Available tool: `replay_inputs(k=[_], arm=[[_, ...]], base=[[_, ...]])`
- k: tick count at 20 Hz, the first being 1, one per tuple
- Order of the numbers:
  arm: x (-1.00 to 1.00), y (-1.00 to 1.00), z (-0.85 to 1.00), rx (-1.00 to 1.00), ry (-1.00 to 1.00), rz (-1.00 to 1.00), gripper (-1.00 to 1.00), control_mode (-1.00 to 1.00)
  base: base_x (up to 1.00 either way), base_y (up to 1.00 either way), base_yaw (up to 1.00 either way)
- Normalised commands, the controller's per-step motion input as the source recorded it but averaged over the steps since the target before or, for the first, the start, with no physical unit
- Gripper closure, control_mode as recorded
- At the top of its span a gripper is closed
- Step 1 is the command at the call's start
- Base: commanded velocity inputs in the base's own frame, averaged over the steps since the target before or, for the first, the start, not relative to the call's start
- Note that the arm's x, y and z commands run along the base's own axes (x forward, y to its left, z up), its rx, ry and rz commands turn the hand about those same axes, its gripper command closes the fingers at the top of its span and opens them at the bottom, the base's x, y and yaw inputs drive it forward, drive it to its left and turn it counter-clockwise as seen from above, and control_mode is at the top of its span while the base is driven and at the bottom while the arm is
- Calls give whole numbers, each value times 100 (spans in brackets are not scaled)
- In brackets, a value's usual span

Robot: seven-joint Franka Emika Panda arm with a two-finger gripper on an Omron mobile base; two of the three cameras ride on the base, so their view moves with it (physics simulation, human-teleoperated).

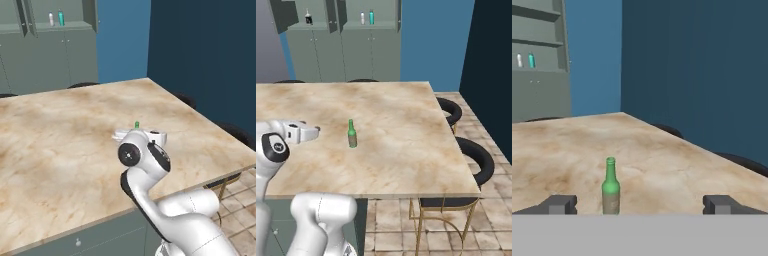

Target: Sort all alcoholic drinks to one cabinet, and non-alcoholic drinks to the other.

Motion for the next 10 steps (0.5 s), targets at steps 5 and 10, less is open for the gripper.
replay_inputs(k=[5, 10], arm=[[47, 0, -8, 3, 0, 3, -100, -100], [44, 0, -15, 0, 0, 3, -100, -100]], base=[[0, 0, 0], [0, 0, 0]])
